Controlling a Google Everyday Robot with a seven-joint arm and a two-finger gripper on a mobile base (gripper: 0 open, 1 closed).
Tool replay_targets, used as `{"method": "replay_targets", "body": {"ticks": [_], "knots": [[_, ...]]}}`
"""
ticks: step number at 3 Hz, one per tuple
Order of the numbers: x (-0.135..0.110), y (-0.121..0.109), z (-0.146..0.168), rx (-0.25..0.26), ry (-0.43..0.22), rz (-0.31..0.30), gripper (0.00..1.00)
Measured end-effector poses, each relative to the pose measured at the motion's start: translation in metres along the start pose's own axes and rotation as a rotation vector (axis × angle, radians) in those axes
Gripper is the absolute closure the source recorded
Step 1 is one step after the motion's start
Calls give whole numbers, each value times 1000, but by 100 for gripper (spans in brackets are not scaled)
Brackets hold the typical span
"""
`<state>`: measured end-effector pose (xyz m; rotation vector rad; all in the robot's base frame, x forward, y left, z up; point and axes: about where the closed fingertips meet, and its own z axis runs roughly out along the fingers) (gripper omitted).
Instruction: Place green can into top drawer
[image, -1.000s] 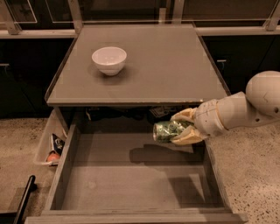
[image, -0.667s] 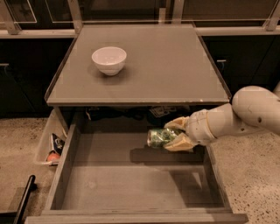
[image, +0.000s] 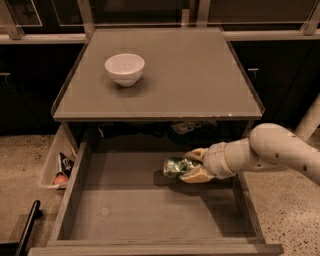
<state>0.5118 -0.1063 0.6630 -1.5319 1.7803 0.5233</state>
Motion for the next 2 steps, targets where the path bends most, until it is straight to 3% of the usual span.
{"method": "replay_targets", "body": {"ticks": [2], "knots": [[19, -2, 17, 13, 13, 29, 100]]}}
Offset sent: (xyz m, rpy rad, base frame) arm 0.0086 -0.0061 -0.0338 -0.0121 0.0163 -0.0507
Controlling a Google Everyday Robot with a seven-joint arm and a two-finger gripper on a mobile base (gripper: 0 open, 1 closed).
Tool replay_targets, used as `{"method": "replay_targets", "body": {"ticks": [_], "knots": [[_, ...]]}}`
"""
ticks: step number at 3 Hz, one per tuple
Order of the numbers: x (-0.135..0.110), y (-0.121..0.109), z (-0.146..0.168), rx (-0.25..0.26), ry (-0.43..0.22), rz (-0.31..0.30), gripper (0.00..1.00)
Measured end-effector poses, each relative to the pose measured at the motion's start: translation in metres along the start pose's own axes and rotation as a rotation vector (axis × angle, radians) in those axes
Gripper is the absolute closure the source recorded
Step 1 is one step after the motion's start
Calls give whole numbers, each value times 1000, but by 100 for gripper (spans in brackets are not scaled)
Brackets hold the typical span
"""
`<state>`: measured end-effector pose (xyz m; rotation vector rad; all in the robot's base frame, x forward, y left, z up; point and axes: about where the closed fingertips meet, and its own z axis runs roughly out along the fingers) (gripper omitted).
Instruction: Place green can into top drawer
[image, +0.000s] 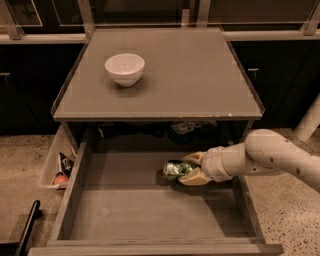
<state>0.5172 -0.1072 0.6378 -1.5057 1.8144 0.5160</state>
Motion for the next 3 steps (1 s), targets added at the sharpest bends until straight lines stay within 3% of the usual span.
{"method": "replay_targets", "body": {"ticks": [1, 3], "knots": [[0, 0, 0, 0, 0, 1, 84], [0, 0, 0, 0, 0, 1, 37]]}}
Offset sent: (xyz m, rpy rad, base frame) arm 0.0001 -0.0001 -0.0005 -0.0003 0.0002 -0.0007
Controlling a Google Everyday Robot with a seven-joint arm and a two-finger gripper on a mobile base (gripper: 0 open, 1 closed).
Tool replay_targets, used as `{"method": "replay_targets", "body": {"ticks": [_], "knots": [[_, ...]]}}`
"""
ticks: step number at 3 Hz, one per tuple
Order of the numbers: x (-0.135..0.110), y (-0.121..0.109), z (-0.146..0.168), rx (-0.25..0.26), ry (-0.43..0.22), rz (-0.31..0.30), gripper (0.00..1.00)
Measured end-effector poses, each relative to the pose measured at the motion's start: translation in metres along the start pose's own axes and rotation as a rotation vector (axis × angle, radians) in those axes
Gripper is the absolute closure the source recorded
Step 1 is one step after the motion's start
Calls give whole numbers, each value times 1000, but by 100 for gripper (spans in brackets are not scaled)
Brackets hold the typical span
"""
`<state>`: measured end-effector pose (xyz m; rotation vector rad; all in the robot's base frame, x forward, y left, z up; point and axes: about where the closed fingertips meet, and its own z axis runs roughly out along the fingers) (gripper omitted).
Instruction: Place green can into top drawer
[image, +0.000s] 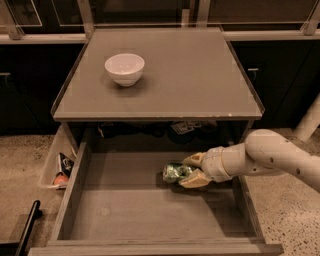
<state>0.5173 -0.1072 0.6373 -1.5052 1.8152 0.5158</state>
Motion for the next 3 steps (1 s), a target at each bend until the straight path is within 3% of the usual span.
{"method": "replay_targets", "body": {"ticks": [1, 2, 3], "knots": [[0, 0, 0, 0, 0, 0, 14], [-4, 1, -1, -1, -6, -10, 0], [-22, 3, -14, 4, -19, -52, 0]]}}
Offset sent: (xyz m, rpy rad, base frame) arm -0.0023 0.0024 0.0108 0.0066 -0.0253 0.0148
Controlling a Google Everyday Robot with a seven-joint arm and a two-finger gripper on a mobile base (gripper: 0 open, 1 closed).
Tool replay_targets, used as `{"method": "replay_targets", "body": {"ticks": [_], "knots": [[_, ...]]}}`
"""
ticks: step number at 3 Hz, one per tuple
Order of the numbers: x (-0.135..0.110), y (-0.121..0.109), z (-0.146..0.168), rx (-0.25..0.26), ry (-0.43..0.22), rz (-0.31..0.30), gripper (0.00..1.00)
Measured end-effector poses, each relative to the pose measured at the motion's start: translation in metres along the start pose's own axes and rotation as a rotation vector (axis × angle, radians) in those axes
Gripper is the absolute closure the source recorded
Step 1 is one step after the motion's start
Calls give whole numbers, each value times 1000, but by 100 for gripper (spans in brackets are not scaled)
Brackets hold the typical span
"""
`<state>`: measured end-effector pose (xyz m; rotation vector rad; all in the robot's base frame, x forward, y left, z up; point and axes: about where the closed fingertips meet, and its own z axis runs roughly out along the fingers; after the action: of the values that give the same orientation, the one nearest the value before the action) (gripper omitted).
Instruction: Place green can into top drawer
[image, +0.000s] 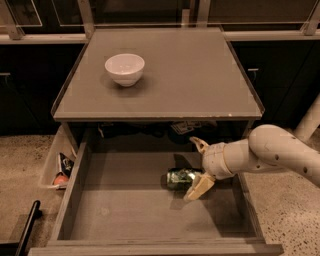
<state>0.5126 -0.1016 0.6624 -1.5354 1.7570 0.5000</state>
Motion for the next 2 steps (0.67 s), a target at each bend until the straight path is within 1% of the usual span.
{"method": "replay_targets", "body": {"ticks": [1, 2], "knots": [[-23, -1, -21, 16, -2, -65, 0], [-51, -7, -48, 43, 17, -150, 0]]}}
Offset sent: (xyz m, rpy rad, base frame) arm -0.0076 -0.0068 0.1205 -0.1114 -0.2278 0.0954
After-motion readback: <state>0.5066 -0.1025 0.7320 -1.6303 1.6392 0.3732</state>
